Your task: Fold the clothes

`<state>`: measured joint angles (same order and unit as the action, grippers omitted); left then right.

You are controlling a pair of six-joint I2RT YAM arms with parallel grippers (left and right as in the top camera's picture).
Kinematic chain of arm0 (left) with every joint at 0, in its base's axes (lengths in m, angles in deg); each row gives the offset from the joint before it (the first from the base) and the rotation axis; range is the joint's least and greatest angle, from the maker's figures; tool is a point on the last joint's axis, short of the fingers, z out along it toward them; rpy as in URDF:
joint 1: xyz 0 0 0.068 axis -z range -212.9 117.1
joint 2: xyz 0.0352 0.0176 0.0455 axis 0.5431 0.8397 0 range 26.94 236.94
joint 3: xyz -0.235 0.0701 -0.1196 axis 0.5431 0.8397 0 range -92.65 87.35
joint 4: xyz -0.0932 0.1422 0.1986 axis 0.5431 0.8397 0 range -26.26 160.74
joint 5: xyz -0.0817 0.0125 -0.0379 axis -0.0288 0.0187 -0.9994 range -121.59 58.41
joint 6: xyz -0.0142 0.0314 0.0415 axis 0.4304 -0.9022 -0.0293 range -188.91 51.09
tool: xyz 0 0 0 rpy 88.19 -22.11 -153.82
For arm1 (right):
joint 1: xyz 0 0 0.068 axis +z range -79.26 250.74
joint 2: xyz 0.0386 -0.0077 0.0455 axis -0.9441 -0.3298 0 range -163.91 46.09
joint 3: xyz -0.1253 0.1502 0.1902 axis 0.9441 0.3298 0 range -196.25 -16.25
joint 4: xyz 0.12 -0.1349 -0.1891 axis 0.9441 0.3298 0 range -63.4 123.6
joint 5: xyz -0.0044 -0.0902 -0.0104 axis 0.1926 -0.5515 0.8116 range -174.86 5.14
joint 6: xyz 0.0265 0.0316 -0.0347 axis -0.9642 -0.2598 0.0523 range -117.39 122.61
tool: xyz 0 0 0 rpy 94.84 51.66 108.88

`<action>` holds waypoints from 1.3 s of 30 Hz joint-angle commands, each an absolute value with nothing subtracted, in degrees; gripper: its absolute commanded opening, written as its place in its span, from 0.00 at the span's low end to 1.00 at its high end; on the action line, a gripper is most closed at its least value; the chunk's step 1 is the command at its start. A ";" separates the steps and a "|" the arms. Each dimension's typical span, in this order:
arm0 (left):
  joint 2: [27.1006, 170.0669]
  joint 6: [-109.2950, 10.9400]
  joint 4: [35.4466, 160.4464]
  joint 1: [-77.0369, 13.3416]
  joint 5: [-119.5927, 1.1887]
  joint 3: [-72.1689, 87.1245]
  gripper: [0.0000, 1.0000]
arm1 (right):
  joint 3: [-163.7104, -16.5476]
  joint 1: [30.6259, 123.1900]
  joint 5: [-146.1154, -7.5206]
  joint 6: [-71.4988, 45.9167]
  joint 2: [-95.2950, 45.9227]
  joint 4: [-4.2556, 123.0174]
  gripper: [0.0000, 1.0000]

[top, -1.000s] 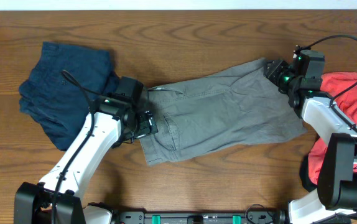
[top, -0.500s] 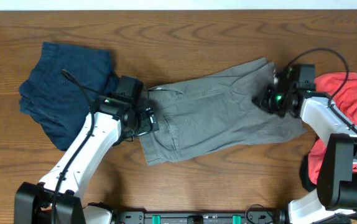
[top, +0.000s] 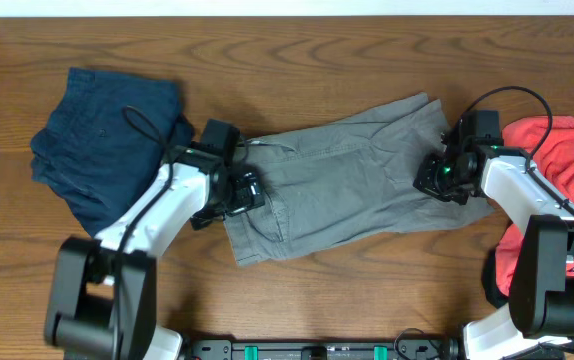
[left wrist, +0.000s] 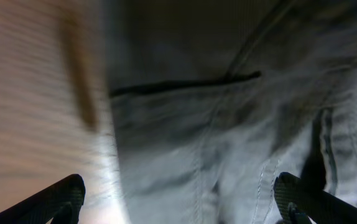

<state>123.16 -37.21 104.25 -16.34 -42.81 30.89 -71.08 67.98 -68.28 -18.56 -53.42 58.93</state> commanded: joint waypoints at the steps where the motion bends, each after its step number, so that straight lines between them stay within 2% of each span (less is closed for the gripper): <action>1: 126.77 -35.33 103.42 -16.58 -47.53 32.00 0.98 | -71.23 68.53 -69.29 -17.40 -53.57 59.11 0.16; 2: 127.84 -34.70 103.03 -16.58 -47.73 32.00 1.00 | -71.23 68.53 -69.57 -17.40 -53.57 59.24 0.16; 3: 128.71 -34.33 102.72 -16.58 -47.95 32.00 0.95 | -71.23 68.53 -70.10 -17.38 -53.57 59.41 0.16; 7: 130.86 -34.37 102.02 -16.58 -50.63 32.00 0.64 | -71.23 68.53 -70.53 -17.03 -53.57 59.61 0.16; 8: 130.92 -34.59 102.04 -16.58 -50.61 32.00 0.54 | -71.23 68.53 -70.51 -17.03 -53.57 59.61 0.15; 9: 130.92 -34.81 102.09 -16.58 -50.61 32.00 0.39 | -71.23 68.53 -70.49 -17.03 -53.57 59.61 0.15; 10: 130.88 -35.07 102.22 -16.58 -50.61 32.00 0.14 | -71.23 68.53 -70.47 -17.01 -53.57 59.61 0.14; 11: 130.88 -35.57 102.44 -16.58 -50.57 32.00 0.06 | -71.26 68.57 -70.42 -16.94 -53.57 59.63 0.14; 15: 130.86 -38.94 104.69 -16.73 -49.56 31.65 0.06 | -71.61 68.57 -68.24 -12.88 -53.57 59.59 0.13; 19: 130.37 -41.08 112.82 -18.59 -44.80 28.29 0.06 | -74.29 68.57 -65.68 -9.62 -53.02 61.25 0.11; 25: 126.29 -43.94 123.01 -22.31 -41.15 20.64 0.06 | -80.33 70.14 -57.11 -3.59 -51.60 66.67 0.03; 29: 121.87 -44.95 126.55 -23.51 -41.19 16.55 0.06 | -80.70 74.82 -51.43 -0.33 -51.67 68.42 0.01; 39: 109.52 -45.34 127.99 -23.51 -43.12 15.83 0.06 | -78.27 90.71 -52.33 -1.69 -52.19 61.56 0.02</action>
<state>112.54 -44.73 127.84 -23.36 -42.81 16.77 -79.26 87.21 -53.11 -1.88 -52.59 63.02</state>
